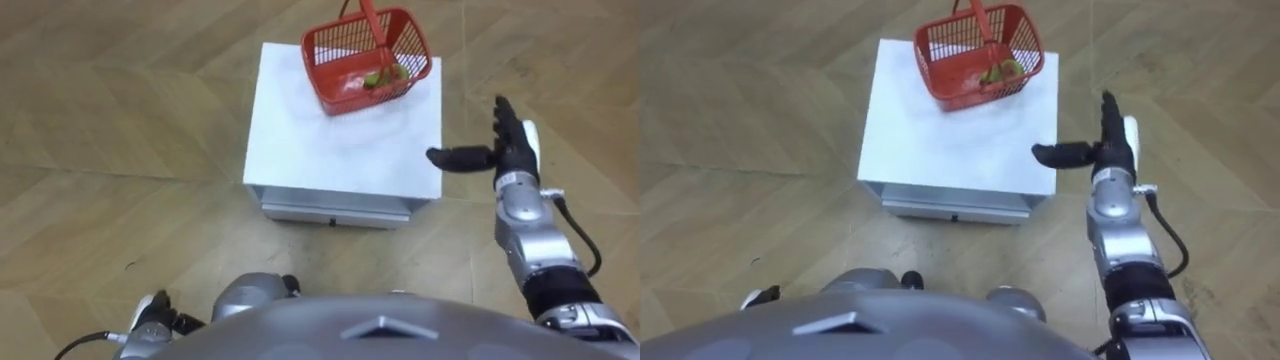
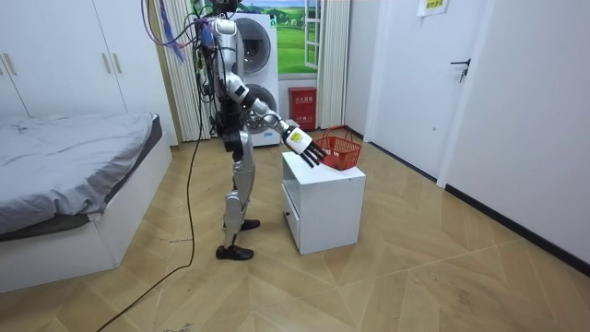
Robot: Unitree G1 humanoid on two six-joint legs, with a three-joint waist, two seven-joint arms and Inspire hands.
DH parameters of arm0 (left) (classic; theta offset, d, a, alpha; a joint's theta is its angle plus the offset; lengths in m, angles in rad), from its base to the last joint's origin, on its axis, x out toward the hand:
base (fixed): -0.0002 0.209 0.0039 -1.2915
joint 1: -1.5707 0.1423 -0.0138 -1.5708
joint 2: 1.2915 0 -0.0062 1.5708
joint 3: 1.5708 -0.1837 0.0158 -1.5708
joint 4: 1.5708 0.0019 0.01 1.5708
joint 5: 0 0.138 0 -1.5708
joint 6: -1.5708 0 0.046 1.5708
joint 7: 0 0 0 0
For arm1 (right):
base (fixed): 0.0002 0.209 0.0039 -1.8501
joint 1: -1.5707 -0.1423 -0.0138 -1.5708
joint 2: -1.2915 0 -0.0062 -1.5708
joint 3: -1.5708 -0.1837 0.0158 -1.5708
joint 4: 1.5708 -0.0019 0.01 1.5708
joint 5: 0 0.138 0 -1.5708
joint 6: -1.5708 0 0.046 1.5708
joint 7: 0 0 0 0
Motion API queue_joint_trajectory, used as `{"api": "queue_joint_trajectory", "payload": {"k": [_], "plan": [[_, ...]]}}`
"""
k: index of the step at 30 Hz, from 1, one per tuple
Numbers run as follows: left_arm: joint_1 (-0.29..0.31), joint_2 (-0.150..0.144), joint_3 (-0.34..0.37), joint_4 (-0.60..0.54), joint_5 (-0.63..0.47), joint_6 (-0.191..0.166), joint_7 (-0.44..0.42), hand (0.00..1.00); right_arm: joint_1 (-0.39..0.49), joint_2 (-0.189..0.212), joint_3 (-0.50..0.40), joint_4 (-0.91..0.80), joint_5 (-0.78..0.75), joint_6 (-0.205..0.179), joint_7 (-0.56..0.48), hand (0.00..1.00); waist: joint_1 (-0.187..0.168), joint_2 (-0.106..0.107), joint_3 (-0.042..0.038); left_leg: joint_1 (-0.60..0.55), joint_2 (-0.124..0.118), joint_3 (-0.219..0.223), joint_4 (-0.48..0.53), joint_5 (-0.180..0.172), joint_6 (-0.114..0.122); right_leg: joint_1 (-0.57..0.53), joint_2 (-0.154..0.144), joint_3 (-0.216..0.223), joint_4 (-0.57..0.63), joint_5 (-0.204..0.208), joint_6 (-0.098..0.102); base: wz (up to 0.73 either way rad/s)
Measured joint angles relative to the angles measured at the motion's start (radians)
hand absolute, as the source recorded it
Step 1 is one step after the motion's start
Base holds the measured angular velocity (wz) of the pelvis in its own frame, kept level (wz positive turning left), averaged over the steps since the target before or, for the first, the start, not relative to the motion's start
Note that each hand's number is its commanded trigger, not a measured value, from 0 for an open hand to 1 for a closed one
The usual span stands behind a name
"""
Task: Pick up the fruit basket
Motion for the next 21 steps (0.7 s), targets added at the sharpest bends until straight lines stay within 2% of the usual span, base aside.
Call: {"api": "queue_joint_trajectory", "payload": {"k": [4, 8, 11, 15, 21], "plan": [[0.013, 0.003, 0.015, -0.003, 0.001, -0.011, 0.013, 0.0, 0.03, 0.0, -0.028, 0.186, -0.002, -0.001, 0.001, 0.0, -0.037, -0.002, 0.0014, 0.03, 0.001, 0.006, -0.008, 0.0, 0.0, 0.027, 0.001, -0.001, -0.005, 0.0, 0.0, -0.01], [0.019, 0.001, 0.015, -0.004, 0.002, -0.011, 0.016, 0.0, 0.065, 0.0, -0.029, 0.318, -0.003, -0.001, 0.012, 0.0, -0.038, -0.005, 0.0018, 0.038, 0.003, 0.015, -0.015, 0.0, -0.001, 0.032, 0.005, 0.02, -0.016, 0.001, 0.0, -0.12], [0.02, 0.001, 0.015, 0.005, 0.023, -0.007, 0.015, 0.0, 0.081, 0.002, -0.029, 0.37, 0.0, 0.003, 0.027, 0.0, -0.038, -0.005, 0.0018, 0.044, 0.003, 0.014, -0.016, 0.0, -0.001, 0.033, 0.005, 0.02, -0.017, 0.001, 0.0, -0.02], [0.029, -0.004, 0.016, 0.013, 0.041, 0.03, 0.007, 0.0, 0.095, 0.018, -0.028, 0.454, -0.005, 0.015, 0.076, 0.0, -0.038, -0.005, 0.003, 0.053, 0.002, 0.011, -0.02, -0.002, -0.004, 0.046, 0.007, 0.02, -0.02, 0.001, 0.0, 0.01], [0.04, -0.027, 0.011, 0.013, 0.066, 0.08, -0.052, 0.0, 0.097, 0.026, -0.014, 0.531, -0.077, 0.1, 0.161, 0.0, -0.037, -0.003, 0.0063, 0.073, 0.002, -0.001, -0.02, -0.003, -0.006, 0.065, 0.01, 0.021, -0.025, 0.001, 0.0, 0.03]]}}
